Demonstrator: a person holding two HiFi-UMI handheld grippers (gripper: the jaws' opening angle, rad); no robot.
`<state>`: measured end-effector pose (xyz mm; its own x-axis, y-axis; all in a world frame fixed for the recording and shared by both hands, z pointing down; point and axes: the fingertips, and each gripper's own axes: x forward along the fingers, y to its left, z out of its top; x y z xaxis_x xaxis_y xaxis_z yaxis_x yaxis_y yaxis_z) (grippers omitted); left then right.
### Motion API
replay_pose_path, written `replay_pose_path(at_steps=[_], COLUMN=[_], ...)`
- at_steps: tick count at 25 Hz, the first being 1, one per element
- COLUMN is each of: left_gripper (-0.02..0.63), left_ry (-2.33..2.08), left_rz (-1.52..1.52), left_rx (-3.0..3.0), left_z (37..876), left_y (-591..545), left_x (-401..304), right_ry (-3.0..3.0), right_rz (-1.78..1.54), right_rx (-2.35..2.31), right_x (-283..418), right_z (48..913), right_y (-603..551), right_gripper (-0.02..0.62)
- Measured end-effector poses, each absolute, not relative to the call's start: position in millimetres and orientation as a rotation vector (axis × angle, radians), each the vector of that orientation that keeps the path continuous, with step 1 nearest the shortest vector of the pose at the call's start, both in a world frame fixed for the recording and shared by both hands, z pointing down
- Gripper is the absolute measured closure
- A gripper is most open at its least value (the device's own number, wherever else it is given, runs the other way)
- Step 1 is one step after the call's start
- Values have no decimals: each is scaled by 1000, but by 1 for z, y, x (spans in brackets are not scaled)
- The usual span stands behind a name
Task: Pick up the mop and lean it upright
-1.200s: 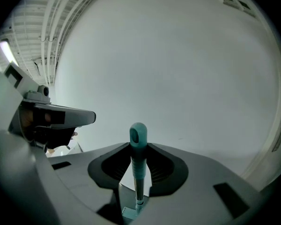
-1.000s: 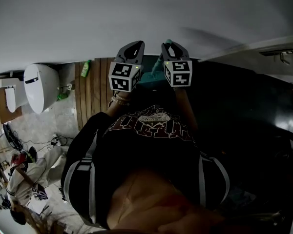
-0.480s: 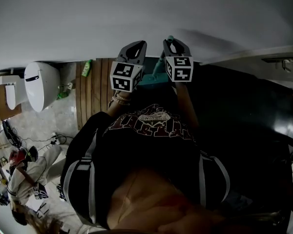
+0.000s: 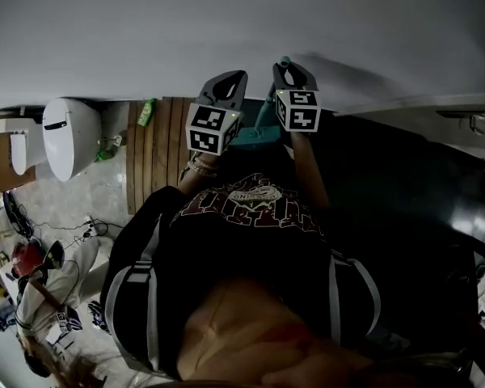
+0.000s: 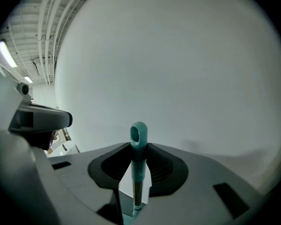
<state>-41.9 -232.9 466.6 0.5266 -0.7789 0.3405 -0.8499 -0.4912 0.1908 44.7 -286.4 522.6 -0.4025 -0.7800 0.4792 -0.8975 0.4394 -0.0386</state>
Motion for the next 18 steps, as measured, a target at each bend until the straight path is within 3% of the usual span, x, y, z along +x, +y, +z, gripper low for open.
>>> replay_pose_path(at_steps=[18], left_gripper=[566], left_ry=[-1355], left_rz=[318], left_rx=[2426], left_z=[471], left_y=[-244], left_x=[-51], right_ry=[-2271], right_rz=[437], right_rx=[1455], right_x=[47], right_z=[533], right_y=[-329], right_gripper=[480])
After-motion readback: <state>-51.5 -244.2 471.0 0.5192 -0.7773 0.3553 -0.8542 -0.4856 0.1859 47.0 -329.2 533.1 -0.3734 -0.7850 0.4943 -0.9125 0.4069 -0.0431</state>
